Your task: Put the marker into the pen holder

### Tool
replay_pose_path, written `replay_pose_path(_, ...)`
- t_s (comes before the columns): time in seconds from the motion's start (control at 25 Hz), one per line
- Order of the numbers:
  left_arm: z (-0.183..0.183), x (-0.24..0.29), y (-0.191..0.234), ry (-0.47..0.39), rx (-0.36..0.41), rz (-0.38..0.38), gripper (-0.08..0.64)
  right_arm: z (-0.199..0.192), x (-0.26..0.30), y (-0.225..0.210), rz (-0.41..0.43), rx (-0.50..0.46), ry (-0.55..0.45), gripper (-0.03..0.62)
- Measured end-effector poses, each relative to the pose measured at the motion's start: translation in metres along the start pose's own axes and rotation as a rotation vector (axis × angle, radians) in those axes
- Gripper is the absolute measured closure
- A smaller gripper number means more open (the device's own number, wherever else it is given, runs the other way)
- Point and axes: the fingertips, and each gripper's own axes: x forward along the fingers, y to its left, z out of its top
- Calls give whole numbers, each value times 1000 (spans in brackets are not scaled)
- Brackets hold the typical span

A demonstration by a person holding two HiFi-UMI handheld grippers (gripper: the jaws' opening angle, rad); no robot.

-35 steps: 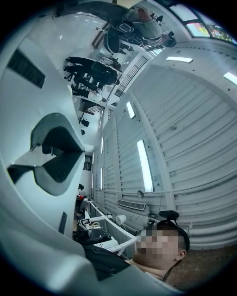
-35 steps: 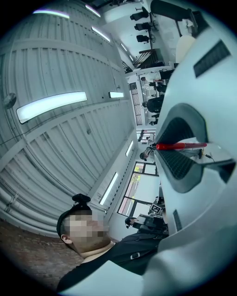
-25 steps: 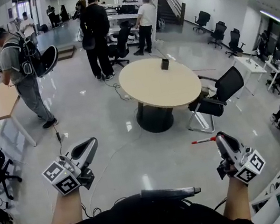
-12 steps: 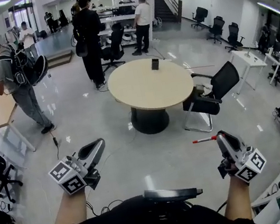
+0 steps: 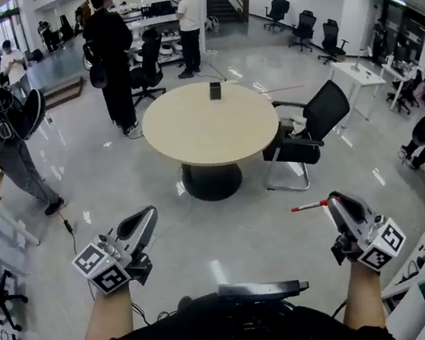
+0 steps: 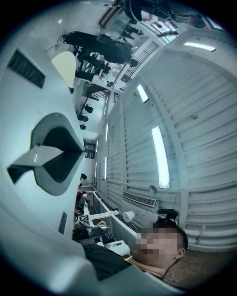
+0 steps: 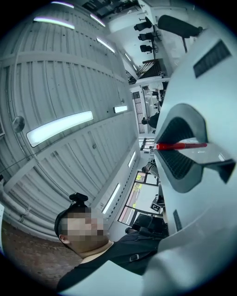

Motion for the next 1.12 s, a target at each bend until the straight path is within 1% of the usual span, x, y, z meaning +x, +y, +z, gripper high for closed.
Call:
replay_pose_path(0.16,10,3,61,-10,-15,-42,560,-5,48,-3,-49,-31,-7,549)
replay_pose_path(0.36,35,-13,143,-9,-10,-61,560,-21,125,6,-71,-44,-14,549)
replay_pose_path(0.56,44,-26,198,8,2,-69,559,-36,181,12,-75,-53,0,549)
replay_pose_path(0.72,44,-26,229,10,-16,-58,560,-46,209,4,-74,-44,14,549)
replay_pose_path(0.88,40,-17,248,21,-22,-41,560,-55,228,-13,-58,-32,17,549)
replay_pose_path(1.0,35,-5,256,26,-18,-17,560,-63,237,-34,-29,-14,10,549)
replay_pose_path(1.12,33,18,263,23,0,13,560,-68,245,-68,1,-9,1,549)
